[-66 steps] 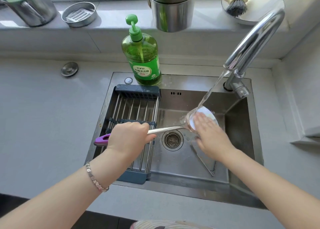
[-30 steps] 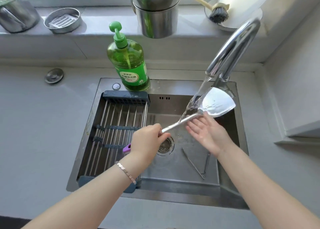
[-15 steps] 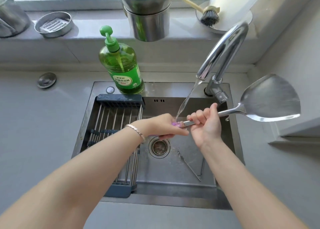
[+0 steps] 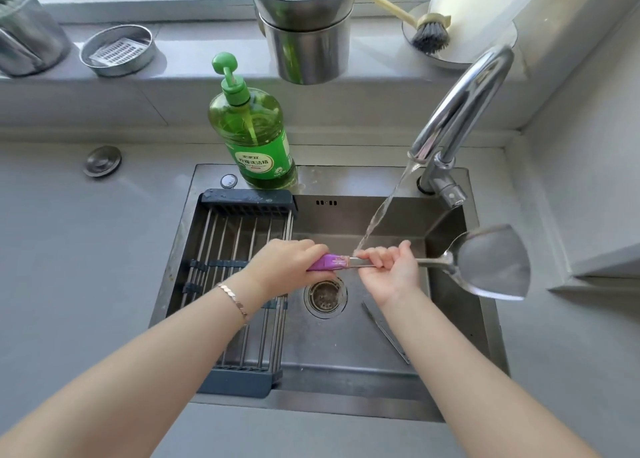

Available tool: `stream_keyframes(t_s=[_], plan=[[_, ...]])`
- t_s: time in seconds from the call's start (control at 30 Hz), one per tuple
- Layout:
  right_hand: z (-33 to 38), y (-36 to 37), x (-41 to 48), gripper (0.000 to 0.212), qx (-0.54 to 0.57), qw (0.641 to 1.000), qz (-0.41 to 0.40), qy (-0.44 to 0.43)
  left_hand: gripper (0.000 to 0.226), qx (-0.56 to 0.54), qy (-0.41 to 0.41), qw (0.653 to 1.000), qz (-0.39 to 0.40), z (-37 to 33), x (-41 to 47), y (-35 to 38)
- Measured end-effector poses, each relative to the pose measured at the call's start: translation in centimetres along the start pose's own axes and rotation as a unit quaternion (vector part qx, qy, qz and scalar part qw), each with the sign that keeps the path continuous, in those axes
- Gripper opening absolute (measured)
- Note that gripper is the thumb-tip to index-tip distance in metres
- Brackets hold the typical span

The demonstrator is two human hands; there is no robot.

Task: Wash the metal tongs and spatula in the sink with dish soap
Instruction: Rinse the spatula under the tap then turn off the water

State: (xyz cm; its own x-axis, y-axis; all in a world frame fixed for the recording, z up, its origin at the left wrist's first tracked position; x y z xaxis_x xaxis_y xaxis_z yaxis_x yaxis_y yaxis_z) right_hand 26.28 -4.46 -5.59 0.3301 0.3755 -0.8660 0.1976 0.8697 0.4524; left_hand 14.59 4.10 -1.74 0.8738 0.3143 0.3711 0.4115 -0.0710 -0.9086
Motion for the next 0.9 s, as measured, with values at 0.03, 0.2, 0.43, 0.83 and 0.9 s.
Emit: stream_keyframes(t_s=[0.03,0.2,0.43,0.83,0.9], plan=[[-0.5,-0.4,0.5,0.068,0.009,0.999,-0.018,0.025,0.046,0.042,0.034,0.998,0.007,0.2,-0.2,-0.3],[-2.3,-1.1,1.3,0.038,-0.133,0.984,-0.051,0.107,0.057,0.21,-0.032,0.969,0.125,-1.6,2.2,-2.1],[5.6,-1.5,1.4,0.012,-0.608,0.772,-0.076,-0.171,0.049,0.087,-0.245,0.913,0.313,-0.6,3.0,-1.2],[11.2,3.8,4.6,0.055,-0.565,0.755,-0.112,-0.313,0.06,-0.005,-0.319,0.881,0.35,0.6,0.5,-1.9],[11.3,4.1,4.7,0.061,-0.582,0.748,-0.102,-0.303,0.059,-0.043,-0.349,0.869,0.349,1.0,-0.2,-2.0]])
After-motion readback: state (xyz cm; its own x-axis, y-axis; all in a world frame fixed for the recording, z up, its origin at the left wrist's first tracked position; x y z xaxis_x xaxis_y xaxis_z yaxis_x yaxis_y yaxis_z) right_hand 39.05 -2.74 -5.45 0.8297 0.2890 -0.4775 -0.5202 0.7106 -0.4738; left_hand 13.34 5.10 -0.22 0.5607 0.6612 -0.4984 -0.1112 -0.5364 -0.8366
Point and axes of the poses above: each hand's wrist, its own x-axis towards the middle knuckle, its own y-axis out of the palm, z = x × y, the point moved 5 cm from there along x, towards the middle knuckle, and after that the axes turned 11 degrees about -z, right-handed, at the moved point
